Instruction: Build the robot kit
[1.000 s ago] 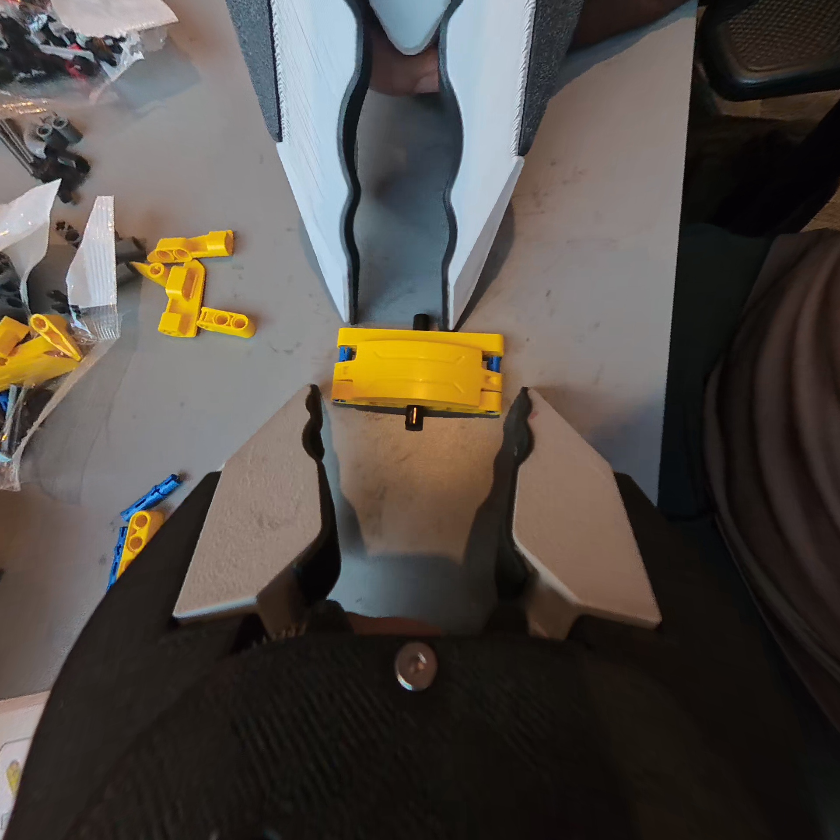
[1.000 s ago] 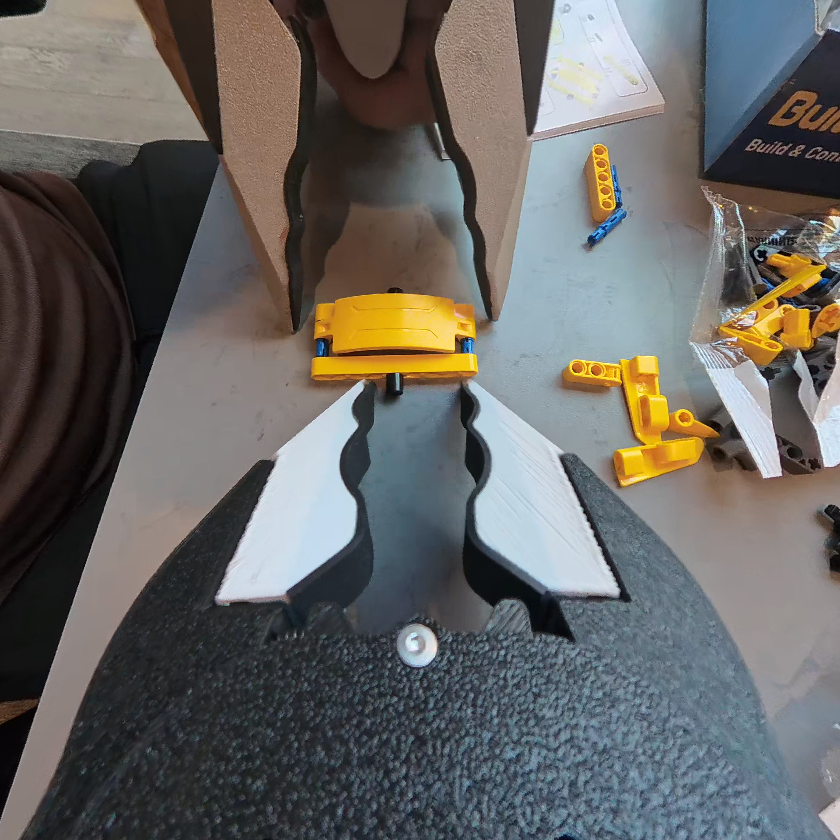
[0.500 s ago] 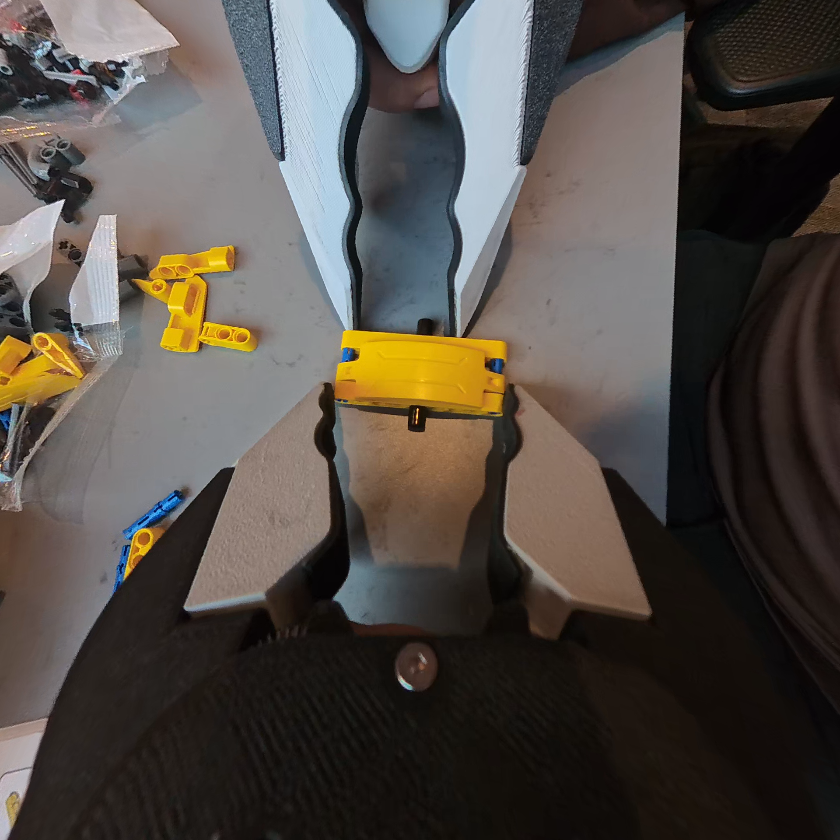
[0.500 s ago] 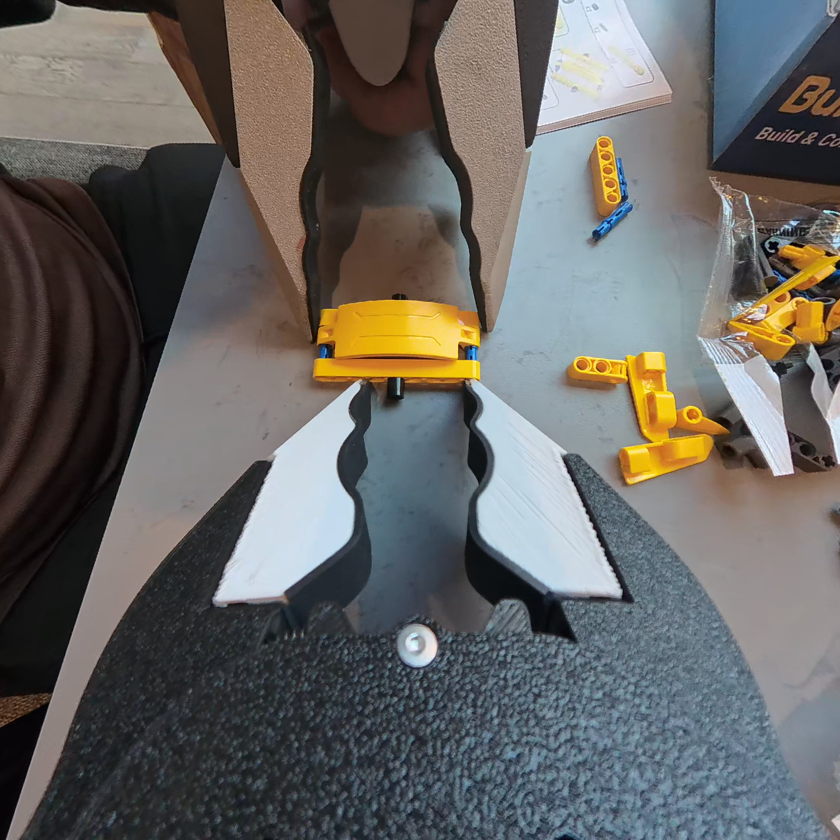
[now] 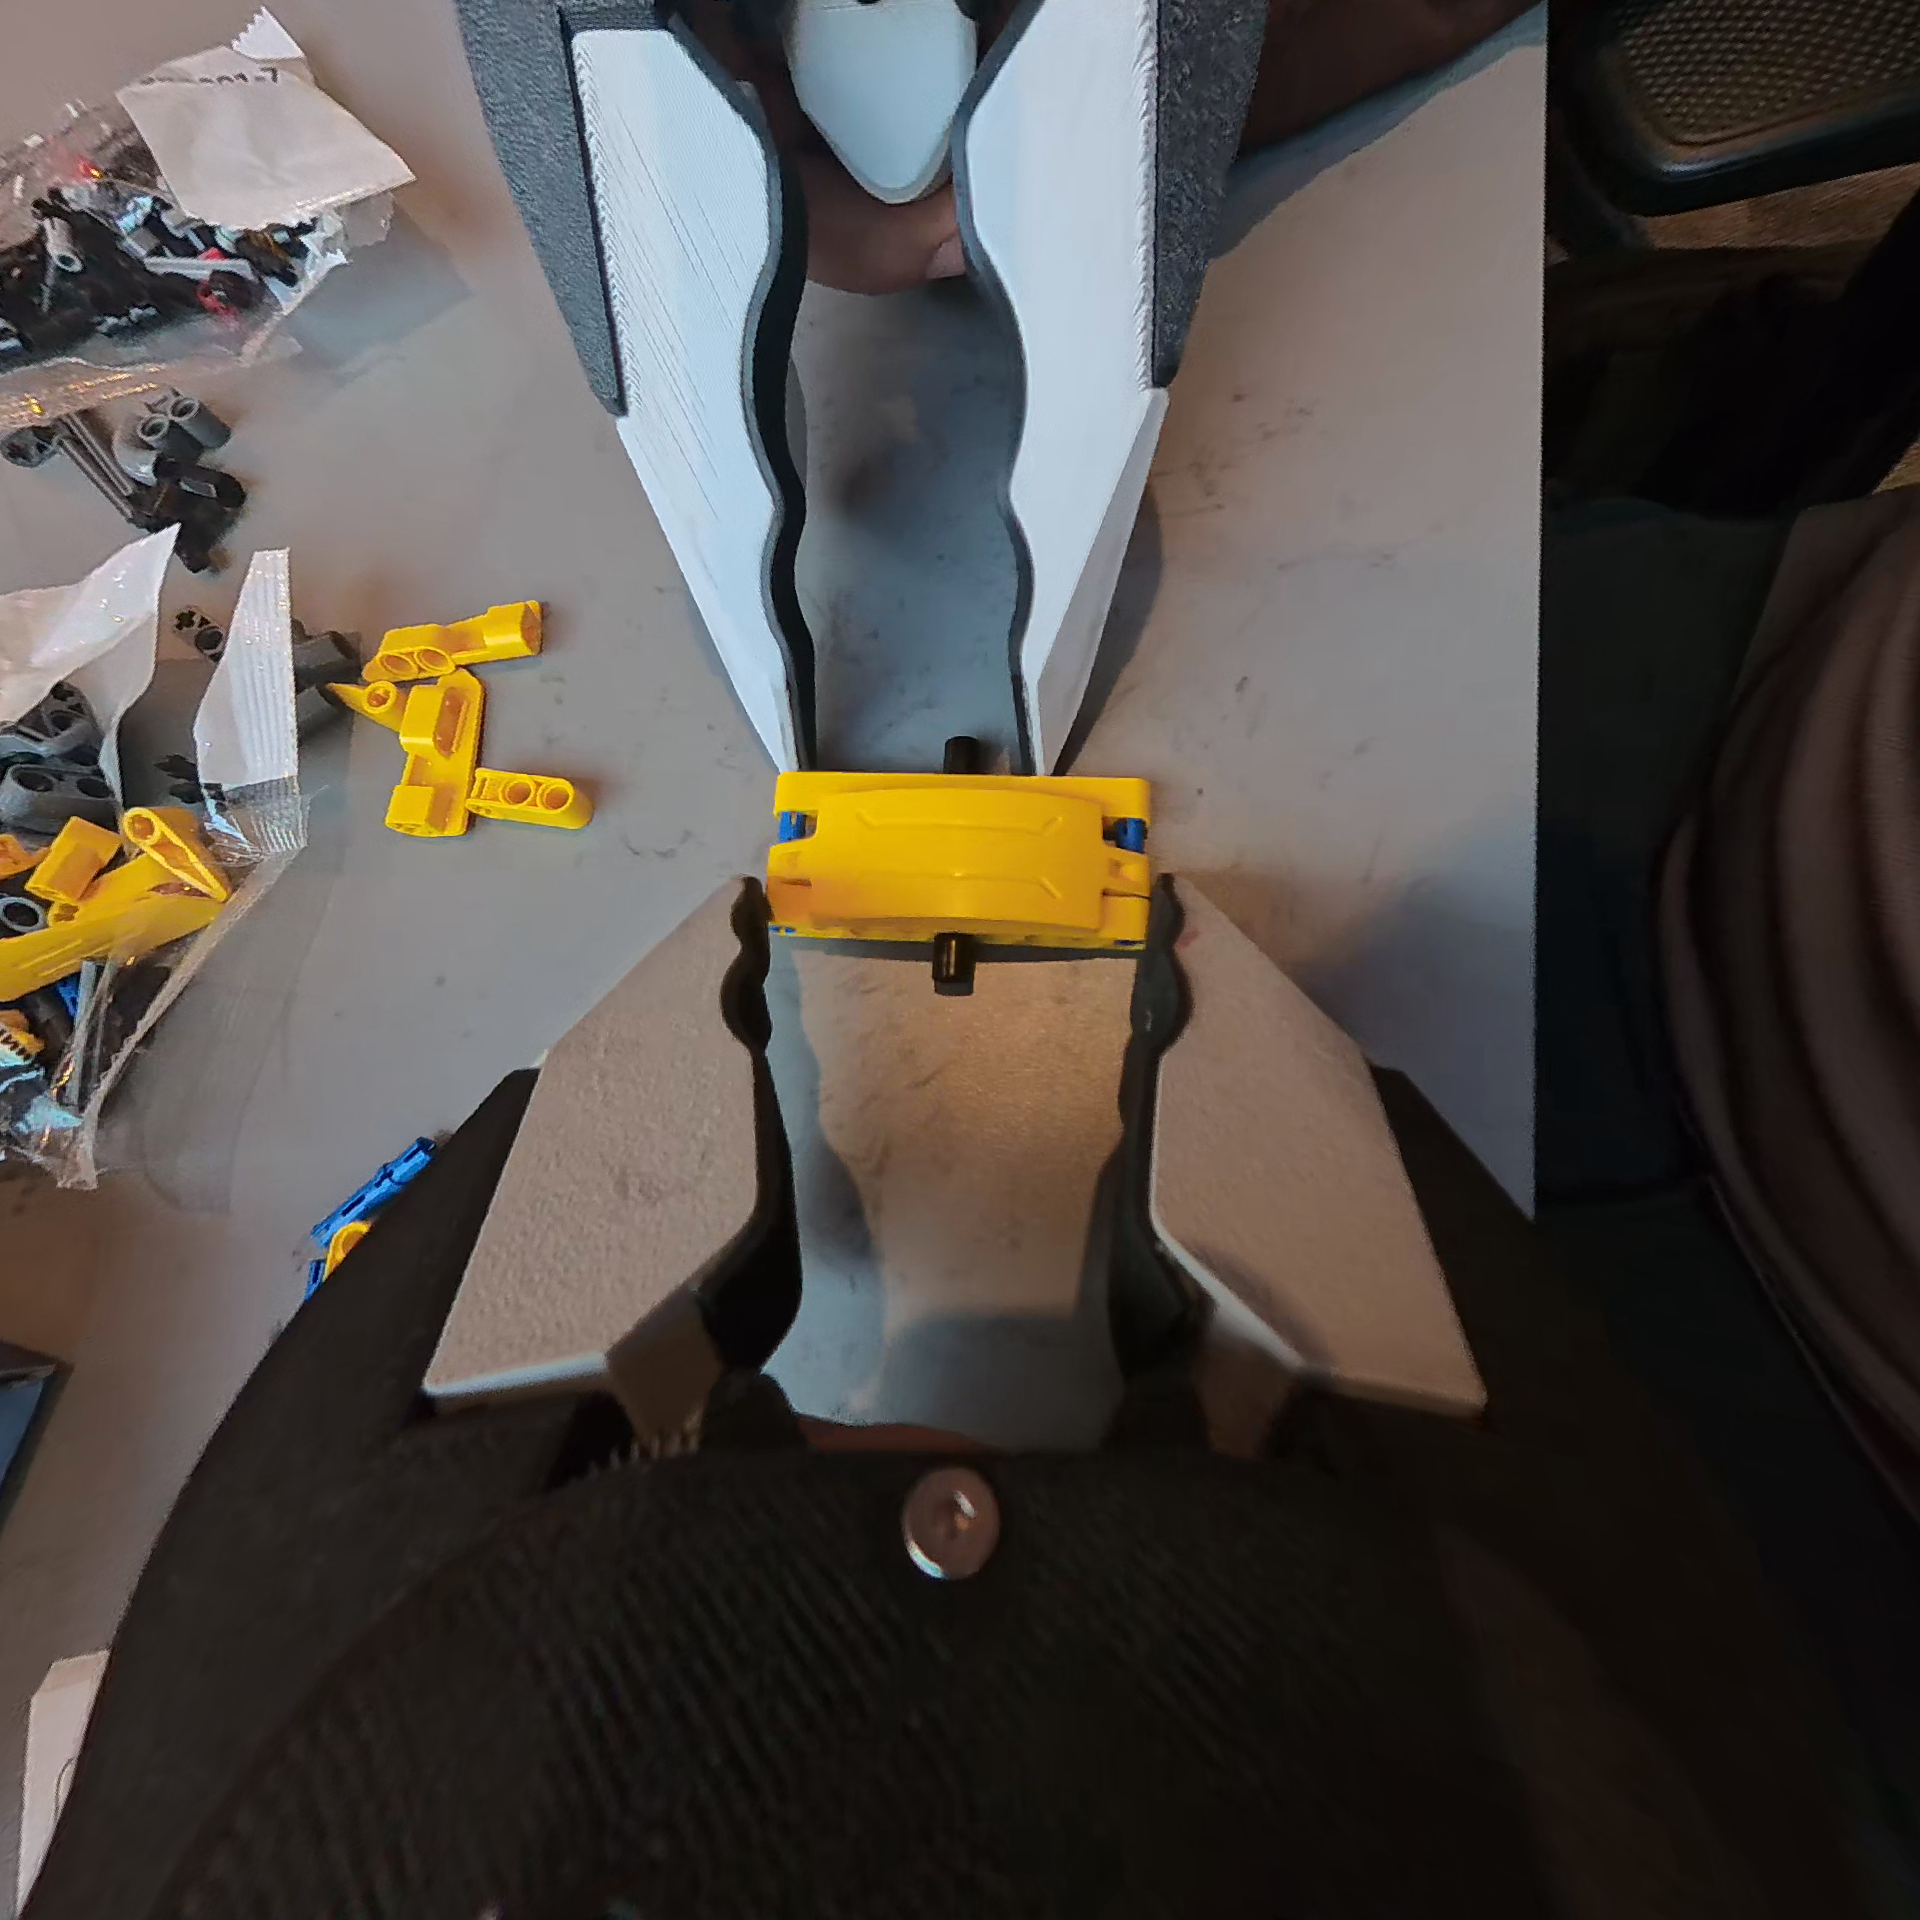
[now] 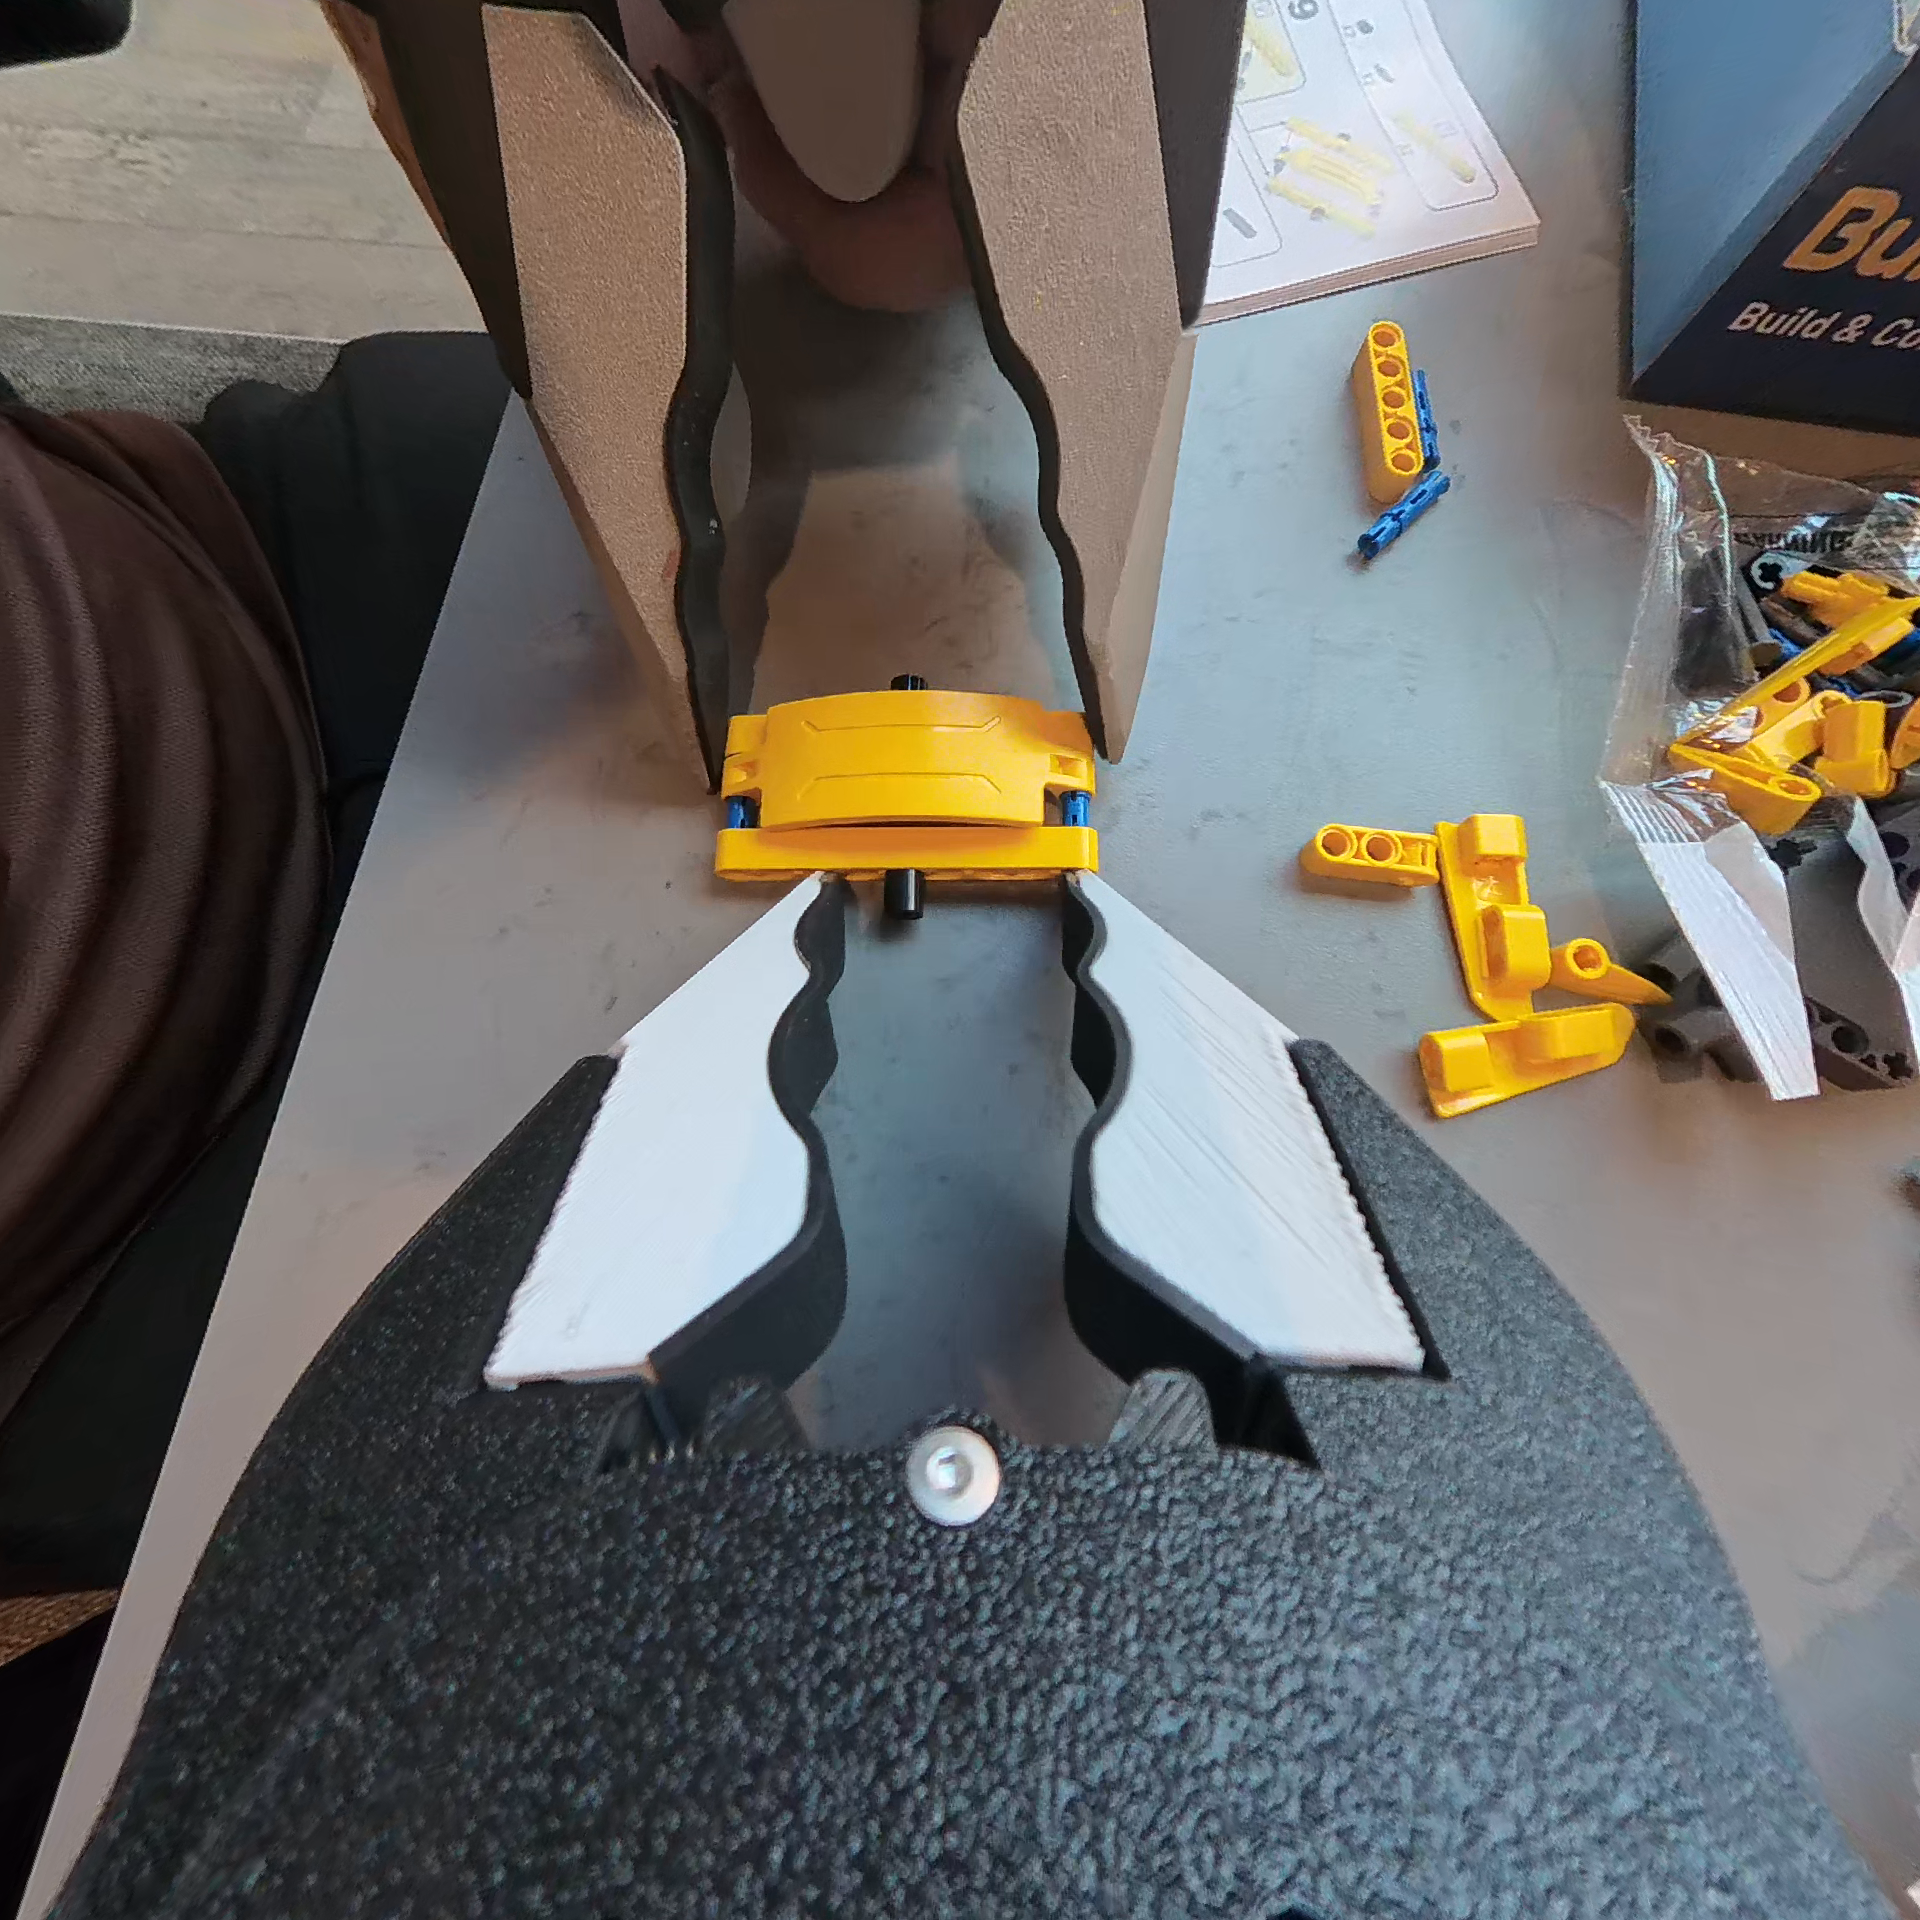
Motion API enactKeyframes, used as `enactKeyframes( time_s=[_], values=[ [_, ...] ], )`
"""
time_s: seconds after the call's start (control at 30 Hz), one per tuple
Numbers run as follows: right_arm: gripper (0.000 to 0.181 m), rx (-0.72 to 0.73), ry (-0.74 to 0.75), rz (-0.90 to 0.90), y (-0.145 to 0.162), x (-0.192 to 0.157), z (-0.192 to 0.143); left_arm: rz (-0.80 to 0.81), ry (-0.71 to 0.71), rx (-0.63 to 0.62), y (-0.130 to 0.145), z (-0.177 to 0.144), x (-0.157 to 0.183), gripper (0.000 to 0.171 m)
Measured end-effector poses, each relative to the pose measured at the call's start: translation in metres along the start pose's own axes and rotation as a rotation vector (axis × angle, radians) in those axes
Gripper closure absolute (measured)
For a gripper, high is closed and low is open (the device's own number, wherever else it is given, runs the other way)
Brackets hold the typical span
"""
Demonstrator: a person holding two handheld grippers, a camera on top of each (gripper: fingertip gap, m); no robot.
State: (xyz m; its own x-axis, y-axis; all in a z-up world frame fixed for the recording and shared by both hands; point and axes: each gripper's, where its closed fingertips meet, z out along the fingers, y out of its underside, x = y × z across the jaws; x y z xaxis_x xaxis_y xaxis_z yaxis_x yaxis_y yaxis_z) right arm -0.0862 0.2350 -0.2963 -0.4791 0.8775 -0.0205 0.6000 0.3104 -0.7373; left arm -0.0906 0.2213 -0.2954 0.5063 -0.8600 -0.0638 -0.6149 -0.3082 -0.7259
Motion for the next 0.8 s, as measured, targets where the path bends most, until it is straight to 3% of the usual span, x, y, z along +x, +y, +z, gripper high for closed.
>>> enactKeyframes(
  time_s=[0.2, 0.23, 0.27, 0.5, 0.57, 0.6, 0.8],
  values=[
    [0.14, 0.001, -0.005, 0.008, -0.001, -0.002, 0.001, 0.022, 0.032, 0.006, -0.003, 0.002, 0.002, 0.102],
    [0.14, 0.001, -0.008, 0.012, -0.002, -0.002, 0.002, 0.046, 0.043, 0.027, -0.006, 0.003, 0.006, 0.112],
    [0.141, 0.001, -0.011, 0.017, -0.002, -0.002, 0.002, 0.062, 0.02, 0.013, -0.007, 0.004, 0.006, 0.111],
    [0.139, 0.002, -0.016, 0.031, -0.003, -0.001, 0.003, 0.0, -0.024, 0.009, -0.008, 0.005, 0.004, 0.111],
    [0.138, 0.003, -0.02, 0.036, -0.003, -0.001, 0.003, -0.012, -0.012, 0.013, -0.008, 0.003, 0.007, 0.104],
    [0.138, 0.003, -0.017, 0.034, -0.003, -0.001, 0.003, -0.03, -0.011, 0.014, -0.008, 0.002, 0.007, 0.092],
    [0.137, 0.001, -0.014, 0.026, -0.003, -0.001, 0.003, -0.093, -0.031, -0.013, 0.003, -0.008, 0.0, 0.08]
  ],
)
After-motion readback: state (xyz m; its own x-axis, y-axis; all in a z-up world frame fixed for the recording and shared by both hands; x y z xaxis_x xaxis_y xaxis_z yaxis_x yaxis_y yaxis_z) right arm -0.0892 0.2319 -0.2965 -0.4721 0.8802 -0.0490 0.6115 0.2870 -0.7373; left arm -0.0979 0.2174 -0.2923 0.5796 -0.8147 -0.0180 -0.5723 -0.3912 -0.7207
